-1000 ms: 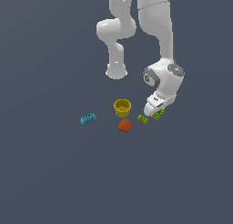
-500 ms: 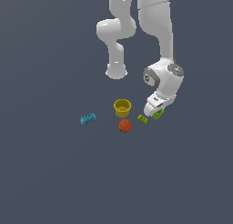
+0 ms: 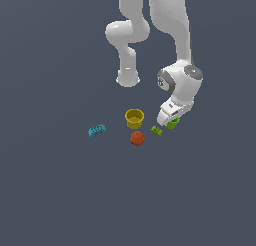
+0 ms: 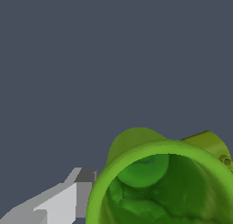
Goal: Pick up a designated object from a clutter of objects.
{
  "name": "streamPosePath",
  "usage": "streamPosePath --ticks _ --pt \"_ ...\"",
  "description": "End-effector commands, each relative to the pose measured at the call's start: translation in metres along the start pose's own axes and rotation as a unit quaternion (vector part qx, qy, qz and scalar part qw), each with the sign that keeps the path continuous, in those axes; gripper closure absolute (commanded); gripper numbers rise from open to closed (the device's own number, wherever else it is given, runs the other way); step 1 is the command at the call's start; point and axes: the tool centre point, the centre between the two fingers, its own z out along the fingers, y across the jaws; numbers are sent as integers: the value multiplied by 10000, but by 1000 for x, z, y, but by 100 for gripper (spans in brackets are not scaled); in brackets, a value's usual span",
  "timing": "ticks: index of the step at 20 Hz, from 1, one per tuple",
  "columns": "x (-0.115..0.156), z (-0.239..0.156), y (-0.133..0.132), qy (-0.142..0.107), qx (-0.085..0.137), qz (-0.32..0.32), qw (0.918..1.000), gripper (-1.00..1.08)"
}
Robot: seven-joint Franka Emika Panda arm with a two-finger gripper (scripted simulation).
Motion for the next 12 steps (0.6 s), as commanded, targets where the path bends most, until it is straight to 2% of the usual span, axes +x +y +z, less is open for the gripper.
streamPosePath --ticks 1,12 --pt "-1 -12 5 8 -3 -1 10000 108" --pt "-10 -101 37 10 15 -8 10000 108"
